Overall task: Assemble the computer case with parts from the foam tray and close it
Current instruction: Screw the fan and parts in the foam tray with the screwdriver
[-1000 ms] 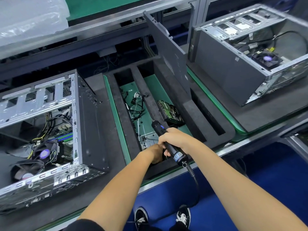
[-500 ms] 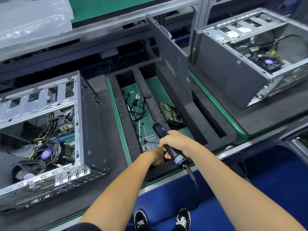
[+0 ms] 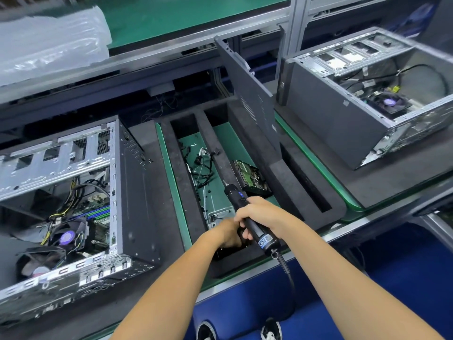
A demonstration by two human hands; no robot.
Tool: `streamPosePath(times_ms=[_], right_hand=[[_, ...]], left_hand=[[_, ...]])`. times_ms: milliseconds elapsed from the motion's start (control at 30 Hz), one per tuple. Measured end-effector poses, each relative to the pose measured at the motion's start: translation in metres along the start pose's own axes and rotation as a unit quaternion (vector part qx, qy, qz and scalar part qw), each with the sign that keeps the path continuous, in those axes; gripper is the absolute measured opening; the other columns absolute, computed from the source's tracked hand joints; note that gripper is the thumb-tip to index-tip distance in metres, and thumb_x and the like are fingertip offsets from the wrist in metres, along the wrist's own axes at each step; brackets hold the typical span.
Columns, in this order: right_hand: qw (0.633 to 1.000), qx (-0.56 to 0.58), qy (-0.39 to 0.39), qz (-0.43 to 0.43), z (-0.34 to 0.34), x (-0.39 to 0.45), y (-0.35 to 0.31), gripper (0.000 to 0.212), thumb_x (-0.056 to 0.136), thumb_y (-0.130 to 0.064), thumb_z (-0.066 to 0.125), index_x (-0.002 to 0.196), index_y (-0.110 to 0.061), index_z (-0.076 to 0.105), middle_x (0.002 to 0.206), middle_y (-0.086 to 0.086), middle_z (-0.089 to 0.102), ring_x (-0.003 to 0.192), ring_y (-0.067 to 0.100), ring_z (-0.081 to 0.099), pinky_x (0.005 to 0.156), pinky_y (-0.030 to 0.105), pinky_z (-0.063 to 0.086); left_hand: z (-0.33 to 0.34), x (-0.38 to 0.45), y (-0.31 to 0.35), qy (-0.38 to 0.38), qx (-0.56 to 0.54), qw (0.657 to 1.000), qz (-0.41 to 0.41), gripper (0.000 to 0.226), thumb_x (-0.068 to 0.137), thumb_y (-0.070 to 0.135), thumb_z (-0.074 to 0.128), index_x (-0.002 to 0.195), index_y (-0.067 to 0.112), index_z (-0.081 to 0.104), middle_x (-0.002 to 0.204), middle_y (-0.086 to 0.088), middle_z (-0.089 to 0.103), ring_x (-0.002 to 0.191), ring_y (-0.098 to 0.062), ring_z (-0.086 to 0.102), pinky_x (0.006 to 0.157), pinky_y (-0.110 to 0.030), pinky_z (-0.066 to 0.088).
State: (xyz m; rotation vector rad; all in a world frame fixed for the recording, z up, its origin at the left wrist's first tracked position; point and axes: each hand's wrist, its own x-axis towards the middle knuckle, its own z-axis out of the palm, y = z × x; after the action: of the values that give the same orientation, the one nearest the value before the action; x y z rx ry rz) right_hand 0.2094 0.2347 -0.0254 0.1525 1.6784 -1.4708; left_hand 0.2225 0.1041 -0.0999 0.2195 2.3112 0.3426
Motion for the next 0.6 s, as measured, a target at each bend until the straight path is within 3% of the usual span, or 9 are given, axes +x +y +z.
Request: streamPosePath(times_ms=[33, 100, 200, 267, 400, 500, 600], right_hand=[[1.000, 0.011, -0.006, -0.008, -0.001, -0.003, -0.002, 0.019, 0.084, -0.004, 0.062, 0.095, -0.006, 0.047, 0.069, 0.009, 0.055, 0.047, 0.023, 0.058, 0.044, 0.026, 0.047], [0.999, 0.028, -0.023, -0.030, -0.002, -0.010, -0.008, 0.018, 0.084, -0.002, 0.063, 0.095, -0.005, 0.049, 0.067, 0.010, 0.057, 0.049, 0.023, 0.058, 0.045, 0.026, 0.048], [0.995, 0.044, -0.054, -0.068, -0.003, -0.021, -0.018, 0.016, 0.085, -0.001, 0.064, 0.097, -0.004, 0.054, 0.070, 0.011, 0.060, 0.054, 0.022, 0.060, 0.049, 0.027, 0.051], [0.993, 0.054, -0.063, -0.084, -0.003, -0.026, -0.023, 0.016, 0.086, 0.000, 0.065, 0.098, -0.004, 0.054, 0.073, 0.012, 0.062, 0.056, 0.021, 0.060, 0.050, 0.027, 0.052], [0.992, 0.049, -0.058, -0.097, -0.002, -0.032, -0.030, 0.020, 0.086, 0.001, 0.064, 0.102, -0.003, 0.052, 0.075, 0.015, 0.060, 0.056, 0.023, 0.058, 0.050, 0.028, 0.051], [0.992, 0.038, -0.059, -0.104, 0.000, -0.036, -0.033, 0.017, 0.086, 0.002, 0.062, 0.098, -0.004, 0.051, 0.074, 0.015, 0.058, 0.055, 0.023, 0.058, 0.049, 0.028, 0.050], [0.992, 0.029, -0.054, -0.107, 0.000, -0.039, -0.033, 0.017, 0.086, 0.002, 0.061, 0.099, -0.004, 0.051, 0.074, 0.014, 0.058, 0.055, 0.022, 0.058, 0.049, 0.028, 0.049]], left_hand=[[-0.006, -0.003, -0.002, 0.009, -0.039, 0.999, 0.006, 0.011, 0.083, 0.007, 0.059, 0.087, 0.016, 0.055, 0.095, -0.004, 0.062, 0.092, -0.023, 0.057, 0.070, -0.020, 0.042], [-0.022, -0.010, -0.008, 0.041, -0.151, 0.988, 0.009, 0.024, 0.078, 0.001, 0.059, 0.068, 0.021, 0.052, 0.070, 0.006, 0.058, 0.067, -0.013, 0.056, 0.052, -0.013, 0.040], [-0.049, -0.026, -0.017, 0.128, -0.329, 0.936, 0.002, 0.036, 0.075, -0.014, 0.051, 0.060, 0.017, 0.061, 0.053, 0.006, 0.062, 0.047, -0.001, 0.057, 0.045, -0.011, 0.043], [-0.065, -0.035, -0.026, 0.212, -0.410, 0.887, -0.004, 0.033, 0.074, -0.017, 0.057, 0.064, 0.014, 0.066, 0.054, 0.006, 0.065, 0.052, -0.004, 0.059, 0.051, -0.012, 0.046], [-0.089, -0.045, -0.040, 0.318, -0.508, 0.801, -0.015, 0.019, 0.068, -0.002, 0.079, 0.073, 0.015, 0.073, 0.076, -0.003, 0.072, 0.067, -0.007, 0.064, 0.065, -0.016, 0.050], [-0.097, -0.048, -0.044, 0.353, -0.555, 0.753, -0.011, 0.015, 0.070, 0.000, 0.079, 0.068, 0.014, 0.074, 0.070, -0.004, 0.073, 0.067, -0.010, 0.067, 0.062, -0.017, 0.051], [-0.095, -0.047, -0.043, 0.349, -0.585, 0.732, 0.004, 0.015, 0.081, -0.002, 0.069, 0.072, 0.009, 0.073, 0.066, -0.007, 0.071, 0.064, -0.014, 0.067, 0.058, -0.018, 0.052]])
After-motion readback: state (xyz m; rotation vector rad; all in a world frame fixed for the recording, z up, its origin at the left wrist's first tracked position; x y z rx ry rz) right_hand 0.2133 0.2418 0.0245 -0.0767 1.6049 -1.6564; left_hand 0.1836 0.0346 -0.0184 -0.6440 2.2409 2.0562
